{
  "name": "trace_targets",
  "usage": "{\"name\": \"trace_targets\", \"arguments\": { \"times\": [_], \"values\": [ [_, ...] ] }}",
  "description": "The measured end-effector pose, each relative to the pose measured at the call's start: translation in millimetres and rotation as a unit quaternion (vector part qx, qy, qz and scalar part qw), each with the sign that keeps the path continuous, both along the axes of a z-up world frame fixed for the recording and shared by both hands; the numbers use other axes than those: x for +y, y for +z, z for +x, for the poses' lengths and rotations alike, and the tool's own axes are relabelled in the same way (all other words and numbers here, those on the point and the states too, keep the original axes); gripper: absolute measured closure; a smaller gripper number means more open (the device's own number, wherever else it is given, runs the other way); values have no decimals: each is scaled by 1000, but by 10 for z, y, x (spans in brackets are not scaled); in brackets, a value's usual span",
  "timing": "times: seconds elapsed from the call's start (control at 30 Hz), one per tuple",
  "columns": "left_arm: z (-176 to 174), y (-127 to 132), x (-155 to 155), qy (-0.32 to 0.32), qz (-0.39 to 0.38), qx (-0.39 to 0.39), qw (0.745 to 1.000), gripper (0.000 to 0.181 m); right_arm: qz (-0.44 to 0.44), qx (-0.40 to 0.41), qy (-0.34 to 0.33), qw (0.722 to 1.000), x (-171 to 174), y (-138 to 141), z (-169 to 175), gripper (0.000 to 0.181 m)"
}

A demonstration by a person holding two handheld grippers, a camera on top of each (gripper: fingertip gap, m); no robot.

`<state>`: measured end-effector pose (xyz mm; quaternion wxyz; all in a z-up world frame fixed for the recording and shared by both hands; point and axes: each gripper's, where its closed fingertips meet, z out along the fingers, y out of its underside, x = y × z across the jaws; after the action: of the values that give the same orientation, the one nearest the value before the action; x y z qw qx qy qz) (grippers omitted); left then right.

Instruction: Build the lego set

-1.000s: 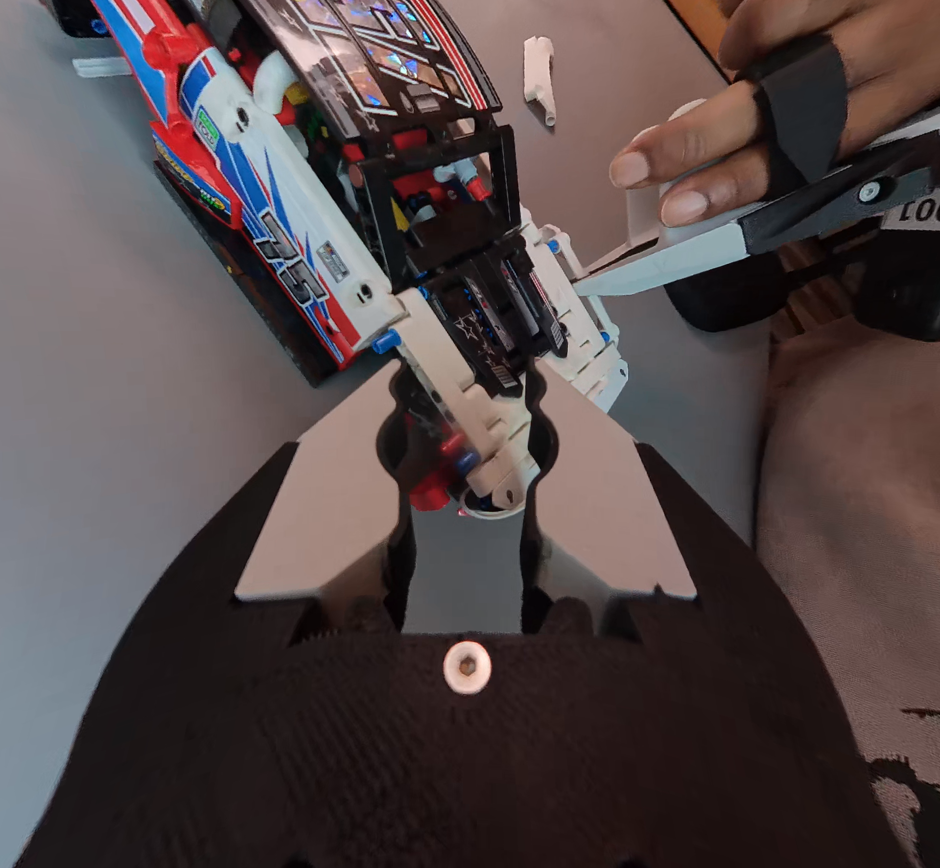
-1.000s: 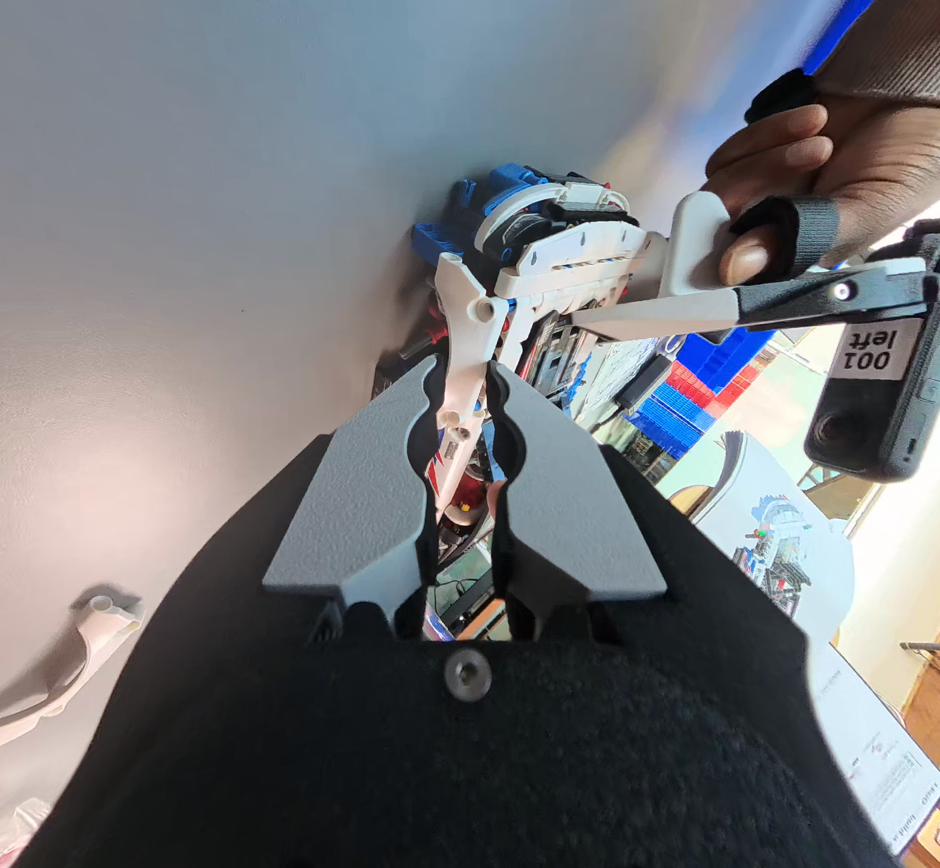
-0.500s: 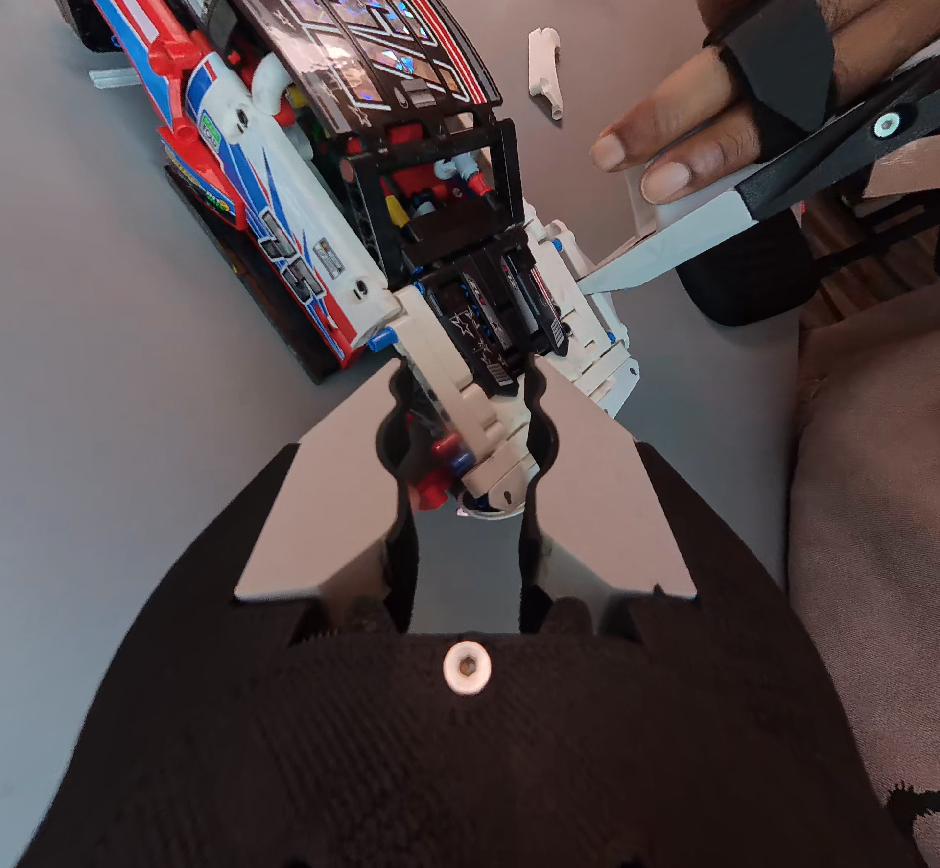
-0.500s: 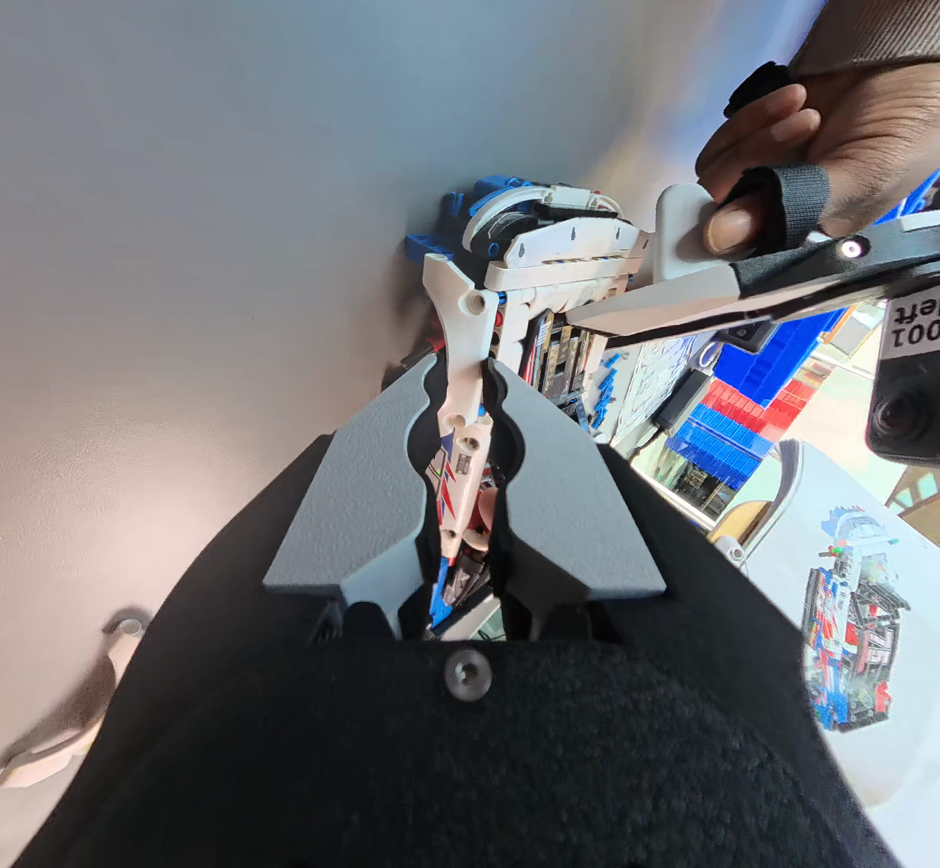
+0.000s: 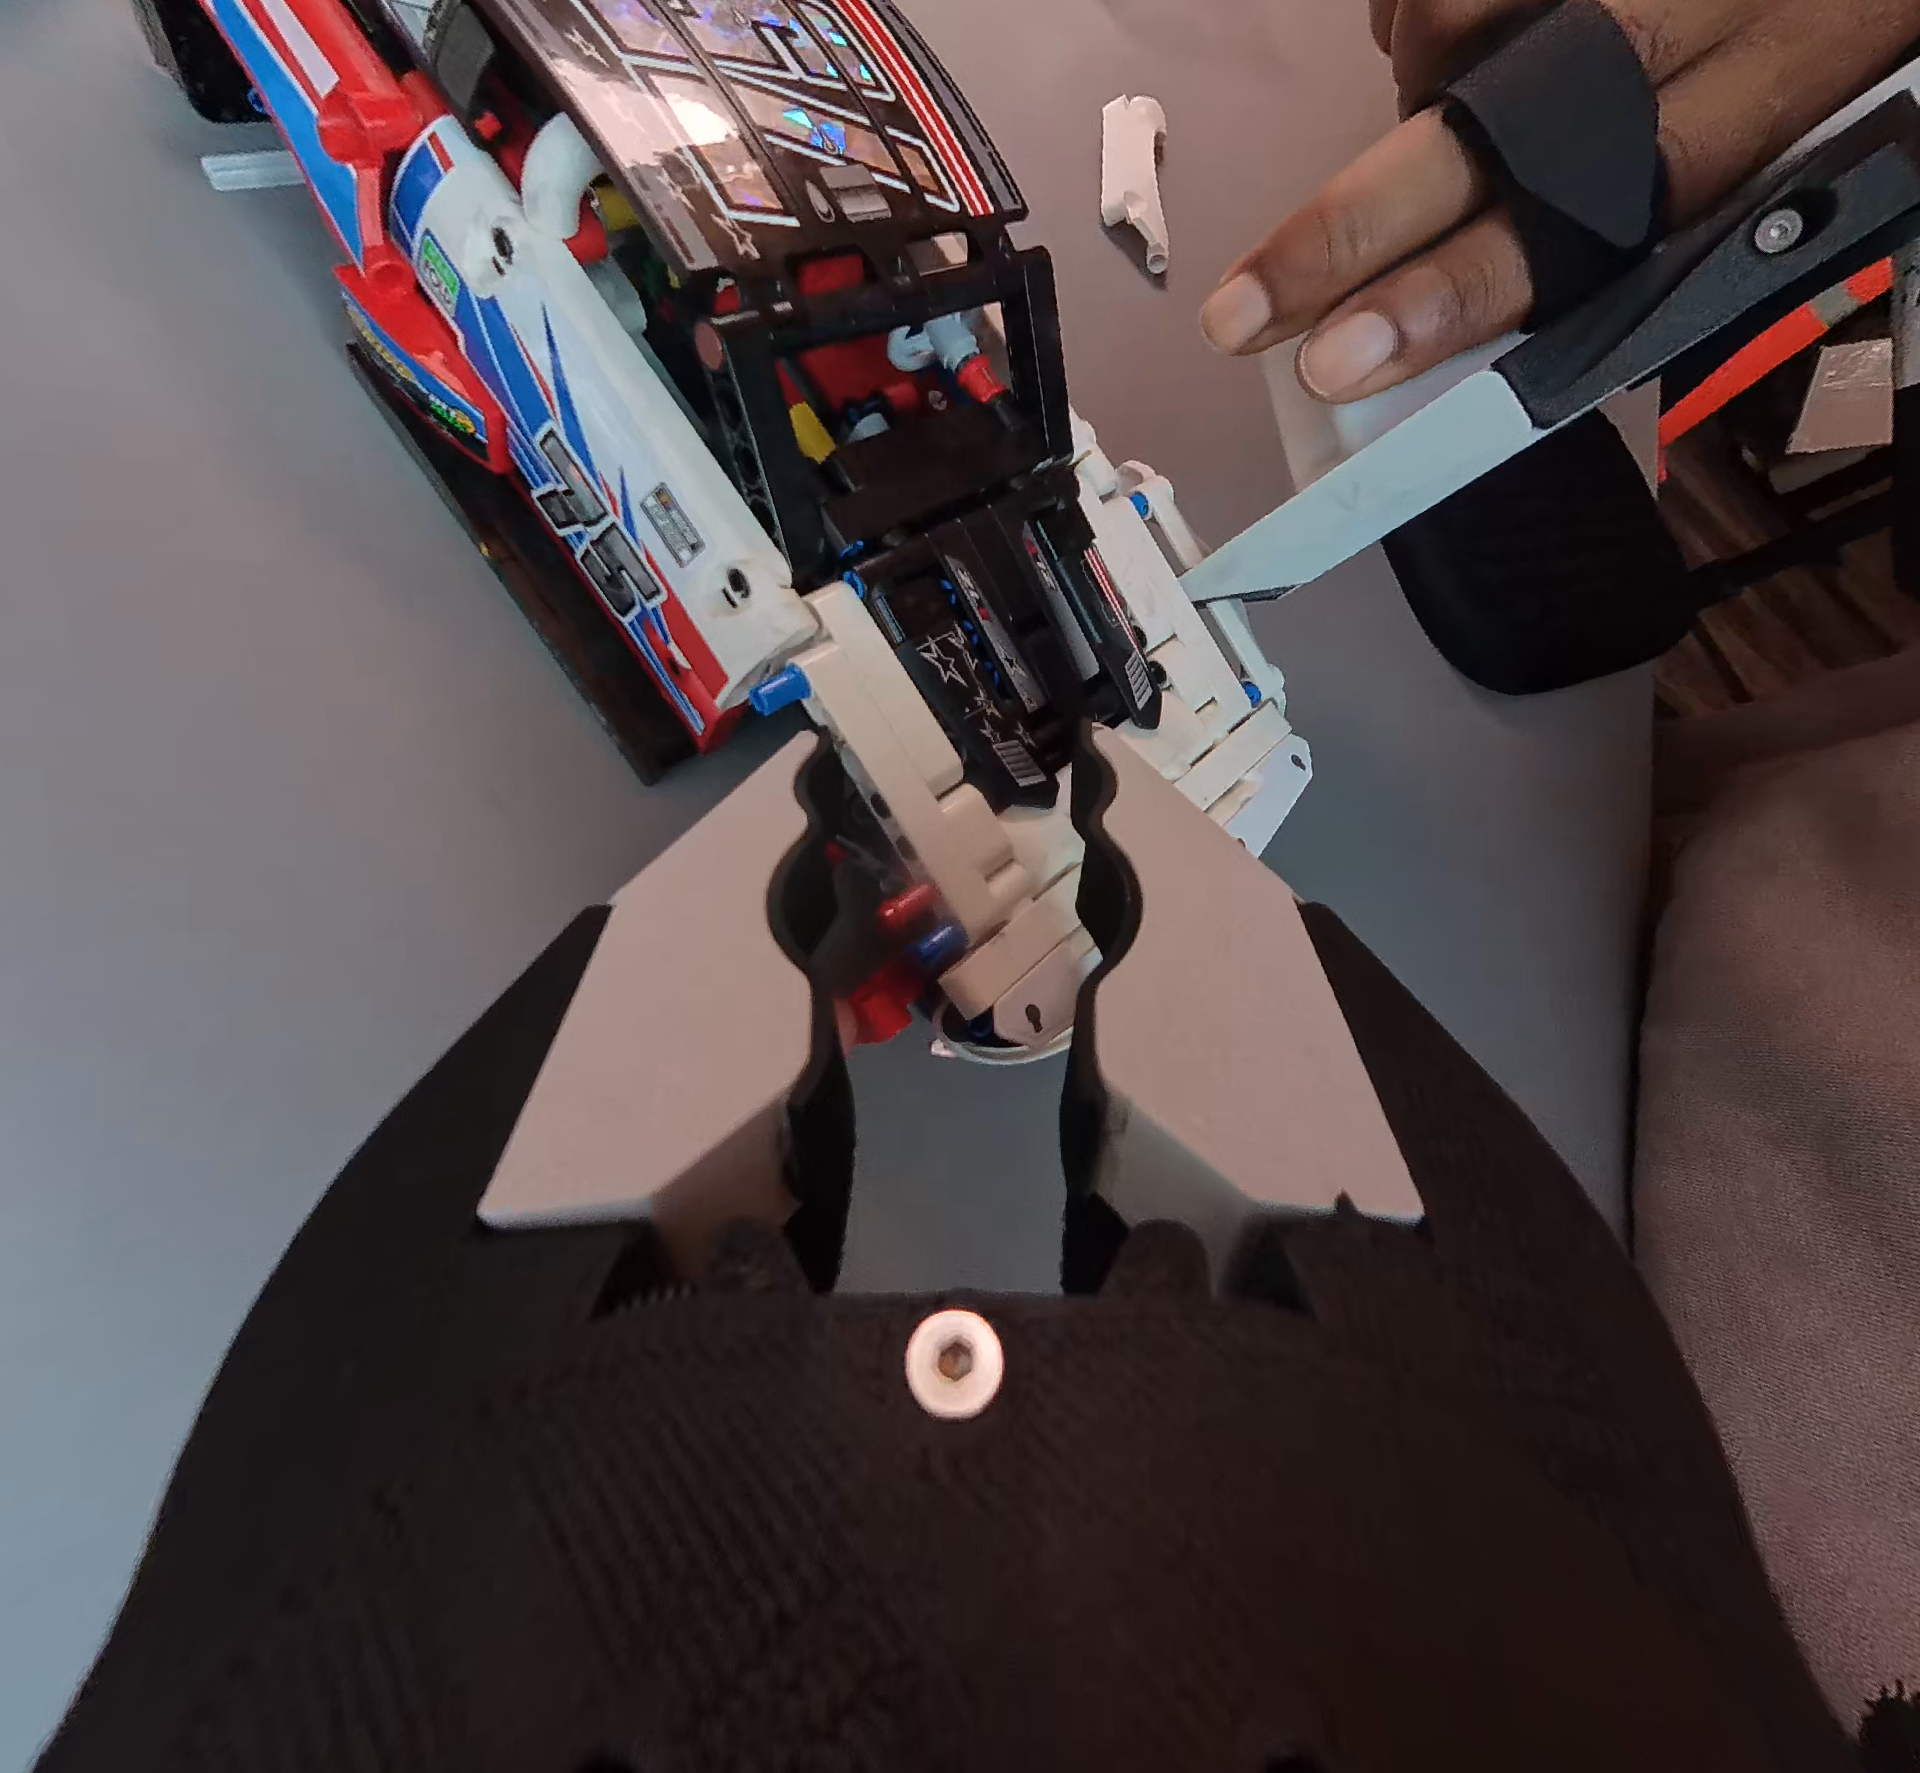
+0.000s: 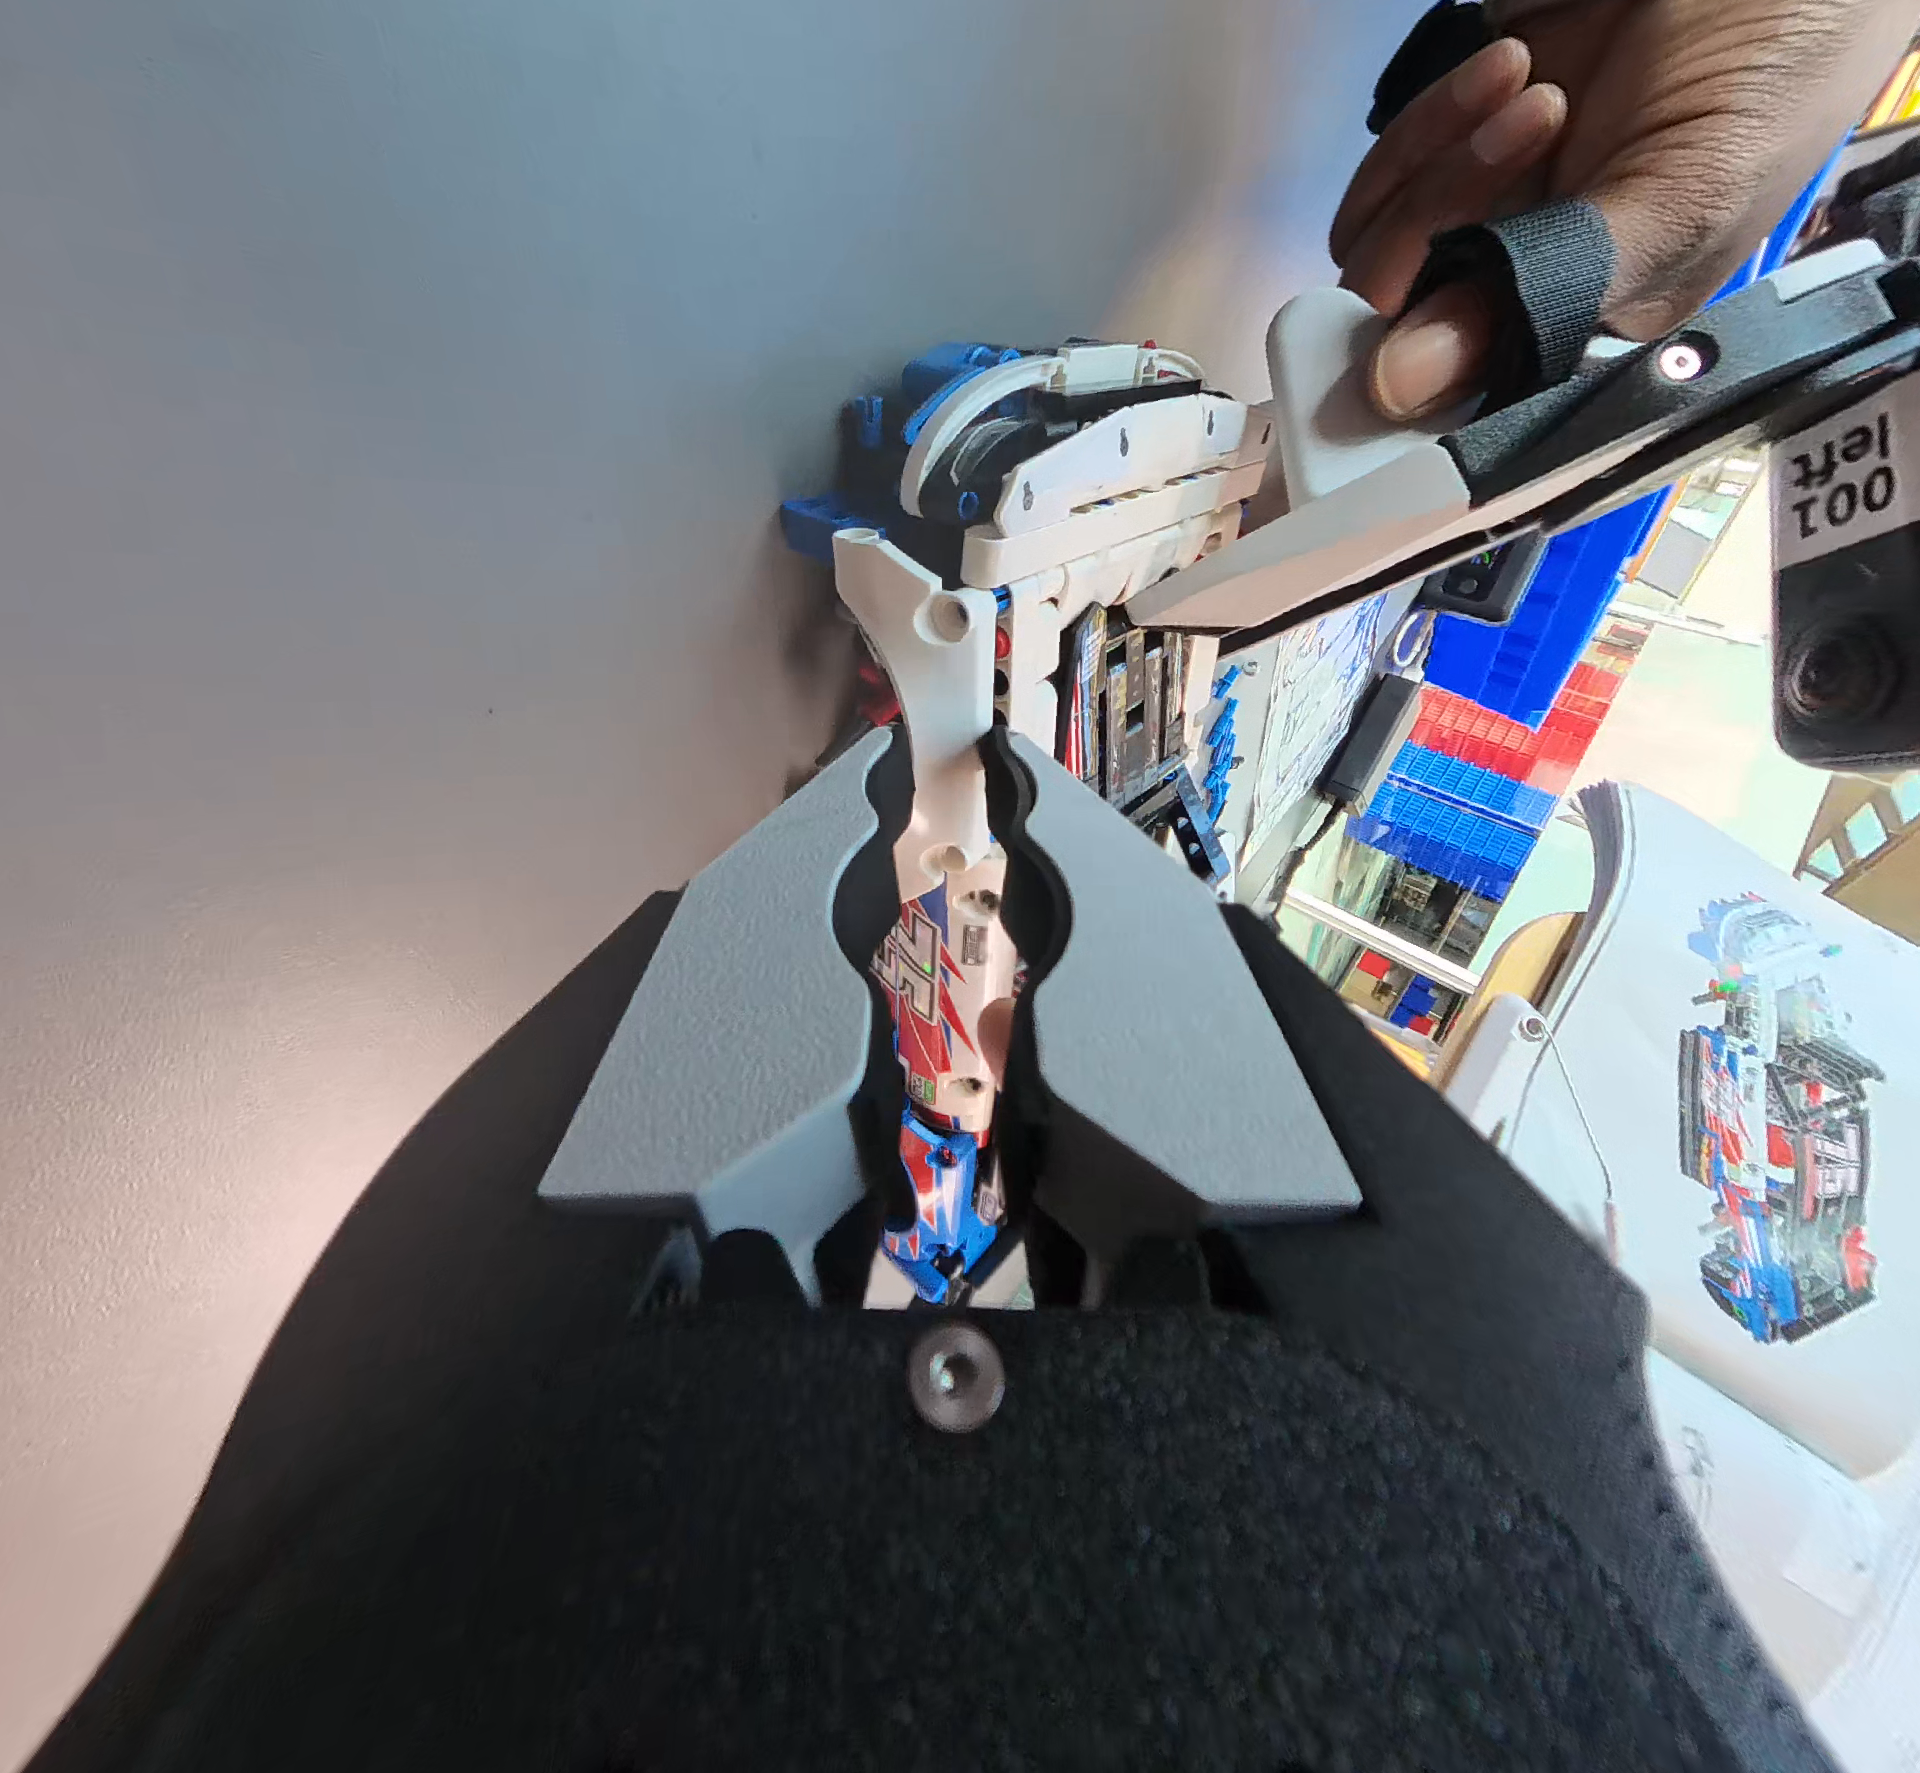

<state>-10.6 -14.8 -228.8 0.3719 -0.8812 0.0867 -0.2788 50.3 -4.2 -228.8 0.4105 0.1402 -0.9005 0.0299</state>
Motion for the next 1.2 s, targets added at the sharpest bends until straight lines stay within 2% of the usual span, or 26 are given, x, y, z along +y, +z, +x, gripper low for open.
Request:
{"name": "trace_targets", "arguments": {
  "times": [0.03, 0.2, 0.37, 0.57, 0.67, 1.2],
  "values": [
    [-4, 0, 3, 0, -1, 3, 1000, 138, -2, -1, -5, 1000, -3, -1, -4, 169],
    [5, -2, 7, 6, 3, 11, 1000, 137, -5, -22, -8, 1000, 3, 4, 4, 169],
    [-22, -3, 9, 8, 6, 5, 1000, 137, -72, 22, -24, 997, -17, -2, -33, 169],
    [-15, -6, 10, 12, 9, 7, 1000, 137, -63, 48, -15, 997, -19, 30, -43, 170],
    [-20, -5, 2, 14, 12, 3, 1000, 137, -95, 67, -27, 993, -35, 32, -58, 170],
    [-37, -7, 11, 8, 11, 11, 1000, 134, -100, 95, 16, 990, -82, 37, -108, 170]
  ]
}}
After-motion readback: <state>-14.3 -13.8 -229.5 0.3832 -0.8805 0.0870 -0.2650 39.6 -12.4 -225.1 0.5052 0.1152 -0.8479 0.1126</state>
